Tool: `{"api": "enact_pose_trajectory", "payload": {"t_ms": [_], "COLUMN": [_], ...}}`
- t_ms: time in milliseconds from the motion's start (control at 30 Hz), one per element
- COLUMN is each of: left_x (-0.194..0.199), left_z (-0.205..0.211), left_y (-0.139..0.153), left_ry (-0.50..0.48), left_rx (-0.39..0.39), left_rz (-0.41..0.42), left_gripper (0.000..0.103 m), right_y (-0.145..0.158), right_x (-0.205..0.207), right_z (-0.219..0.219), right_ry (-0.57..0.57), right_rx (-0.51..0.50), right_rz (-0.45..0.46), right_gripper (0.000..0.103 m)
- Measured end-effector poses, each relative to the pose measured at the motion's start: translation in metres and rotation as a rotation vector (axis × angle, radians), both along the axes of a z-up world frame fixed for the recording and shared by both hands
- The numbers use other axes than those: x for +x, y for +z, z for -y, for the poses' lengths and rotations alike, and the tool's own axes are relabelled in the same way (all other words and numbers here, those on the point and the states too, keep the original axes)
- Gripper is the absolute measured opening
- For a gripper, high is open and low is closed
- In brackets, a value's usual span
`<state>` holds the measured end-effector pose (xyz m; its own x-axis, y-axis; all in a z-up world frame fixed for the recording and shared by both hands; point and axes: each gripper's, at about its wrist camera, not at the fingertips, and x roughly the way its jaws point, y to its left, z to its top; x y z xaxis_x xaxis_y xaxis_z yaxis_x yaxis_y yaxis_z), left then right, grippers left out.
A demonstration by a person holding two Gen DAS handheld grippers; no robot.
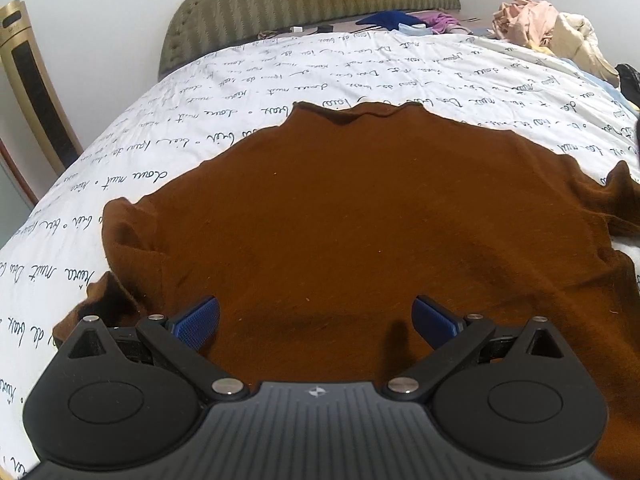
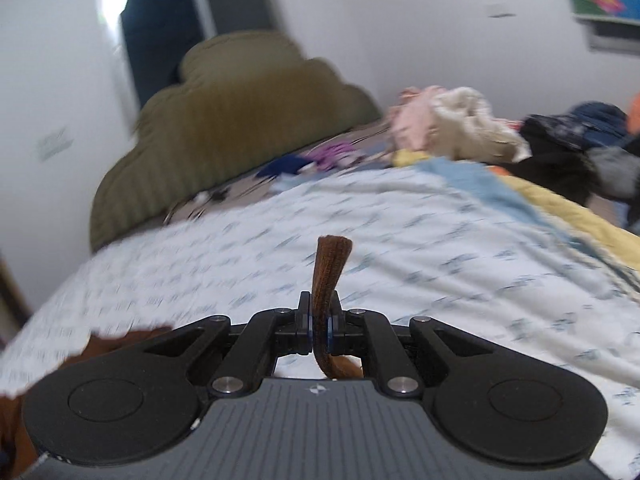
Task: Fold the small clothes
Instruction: 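Carry the held sleeve with the right tool across the sweater body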
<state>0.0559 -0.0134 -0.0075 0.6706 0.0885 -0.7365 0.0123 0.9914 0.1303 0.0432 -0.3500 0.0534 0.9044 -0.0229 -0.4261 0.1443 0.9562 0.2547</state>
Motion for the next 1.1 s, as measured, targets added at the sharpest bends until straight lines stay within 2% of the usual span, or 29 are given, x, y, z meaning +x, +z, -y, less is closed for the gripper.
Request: {"api": "enact_pose_trajectory", "payload": {"t_ms": [267,500,600,633,667,700,733,767,867,1033,1100], "left_x": [-0.003,-0.005,-0.009,-0.009,-0.01,-0.011,-0.011,-0.011,-0.009,-0.008,-0.01], "left_z": [-0.003,-0.006,-0.009,-0.01,-0.01,-0.011,-0.011,-0.011,-0.008,0.001,0.003], "left_y": [-0.001,-0.001,0.0,0.0,0.0,0.0,0.0,0.0,-0.002,-0.008,-0.008], "left_ry": [0.004,0.001,0.002,0.002,0.001,-0.002,-0.004,-0.007,-0.018,-0.048,-0.052], "left_rx": [0.005,-0.005,-0.001,0.001,0.001,0.001,0.0,-0.002,-0.012,0.001,0.014], "left_rz": [0.012,0.012,0.019,0.02,0.023,0.024,0.024,0.022,0.013,-0.003,-0.002], "left_gripper": [0.103,0.103,0.103,0.103,0.103,0.103,0.103,0.103,0.103,0.103,0.103], "right_y": [-0.015,-0.018,-0.015,-0.013,-0.012,-0.011,-0.011,-0.011,-0.018,-0.05,-0.065], "right_x": [0.021,0.034,0.035,0.035,0.033,0.031,0.026,0.02,-0.002,-0.024,-0.022], "right_z": [-0.065,-0.127,-0.127,-0.12,-0.112,-0.105,-0.101,-0.099,-0.107,-0.133,-0.145], "right_ry": [0.142,0.259,0.262,0.263,0.268,0.271,0.27,0.268,0.283,0.434,0.44], "right_rx": [-0.034,-0.133,-0.124,-0.104,-0.081,-0.073,-0.092,-0.145,-0.368,-0.527,-0.587], "right_rz": [-0.09,-0.092,-0.092,-0.094,-0.1,-0.107,-0.104,-0.098,-0.13,-0.189,-0.206], "right_gripper": [0.013,0.012,0.012,0.015,0.033,0.045,0.062,0.066,0.066,0.065,0.065]}}
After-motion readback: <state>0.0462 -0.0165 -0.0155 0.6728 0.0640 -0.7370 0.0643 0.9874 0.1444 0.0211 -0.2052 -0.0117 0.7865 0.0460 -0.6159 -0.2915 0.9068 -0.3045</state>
